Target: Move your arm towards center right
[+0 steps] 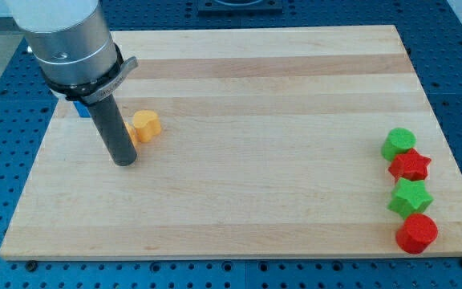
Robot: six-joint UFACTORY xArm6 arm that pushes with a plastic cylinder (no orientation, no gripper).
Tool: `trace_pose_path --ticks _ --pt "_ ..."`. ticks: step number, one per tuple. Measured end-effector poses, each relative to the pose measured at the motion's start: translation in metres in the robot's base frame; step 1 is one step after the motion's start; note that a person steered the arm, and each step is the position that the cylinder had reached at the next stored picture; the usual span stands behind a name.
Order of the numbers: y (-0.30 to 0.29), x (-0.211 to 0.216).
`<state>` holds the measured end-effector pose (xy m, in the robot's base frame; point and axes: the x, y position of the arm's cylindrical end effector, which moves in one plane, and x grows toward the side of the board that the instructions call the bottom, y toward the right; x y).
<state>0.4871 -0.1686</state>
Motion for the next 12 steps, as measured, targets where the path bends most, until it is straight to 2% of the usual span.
trace_pose_path --ticks 1,2,4,9,10,12 --pt "0.0 0.002" --pt "0.035 0.02" --pt "0.199 0.022" --pt "0.249 0.005" --pt "0.295 -0.008" --pt "0.314 -0.046"
